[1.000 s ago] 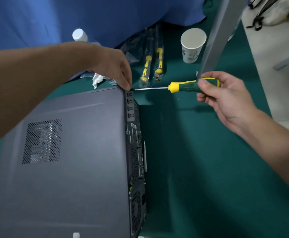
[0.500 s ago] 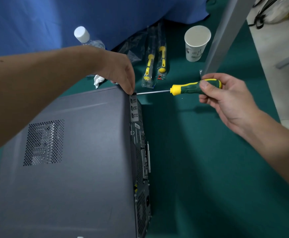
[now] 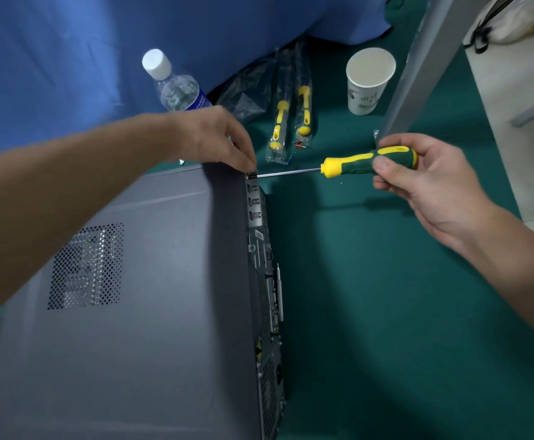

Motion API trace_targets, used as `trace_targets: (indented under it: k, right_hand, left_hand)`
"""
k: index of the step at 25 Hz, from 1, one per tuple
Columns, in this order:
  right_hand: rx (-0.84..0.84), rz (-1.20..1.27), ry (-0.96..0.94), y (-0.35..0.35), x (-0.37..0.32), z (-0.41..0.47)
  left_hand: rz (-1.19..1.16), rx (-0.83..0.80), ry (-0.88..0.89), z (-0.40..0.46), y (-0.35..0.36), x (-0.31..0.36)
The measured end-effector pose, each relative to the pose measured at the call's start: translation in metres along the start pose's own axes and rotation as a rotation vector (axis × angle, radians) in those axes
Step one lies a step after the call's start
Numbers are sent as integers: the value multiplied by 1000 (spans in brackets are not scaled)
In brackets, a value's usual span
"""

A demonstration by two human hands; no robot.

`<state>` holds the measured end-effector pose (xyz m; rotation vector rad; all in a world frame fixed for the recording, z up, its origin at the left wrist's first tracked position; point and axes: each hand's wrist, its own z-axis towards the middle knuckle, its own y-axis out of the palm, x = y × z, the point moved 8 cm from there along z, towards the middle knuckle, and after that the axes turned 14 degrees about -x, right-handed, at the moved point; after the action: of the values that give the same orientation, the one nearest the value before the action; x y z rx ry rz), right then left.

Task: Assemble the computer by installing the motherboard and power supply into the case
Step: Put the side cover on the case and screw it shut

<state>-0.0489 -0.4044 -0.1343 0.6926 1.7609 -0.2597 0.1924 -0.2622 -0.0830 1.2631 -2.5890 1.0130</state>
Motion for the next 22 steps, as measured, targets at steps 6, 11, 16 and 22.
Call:
trace_targets:
  k: [6, 11, 16, 22]
  right_hand:
    - [-92, -129, -18, 4, -13, 6]
    - [-112, -48, 51, -1, -17, 11]
    - [-107, -205, 225, 4, -6, 18]
    - [-98, -207, 200, 6, -15, 12]
  left_hand:
    - [-76, 656, -22, -47, 42, -35]
    - [78, 790, -104, -50, 62, -33]
    - [117, 825, -127, -49, 65, -38]
    - [115, 822, -141, -50, 64, -36]
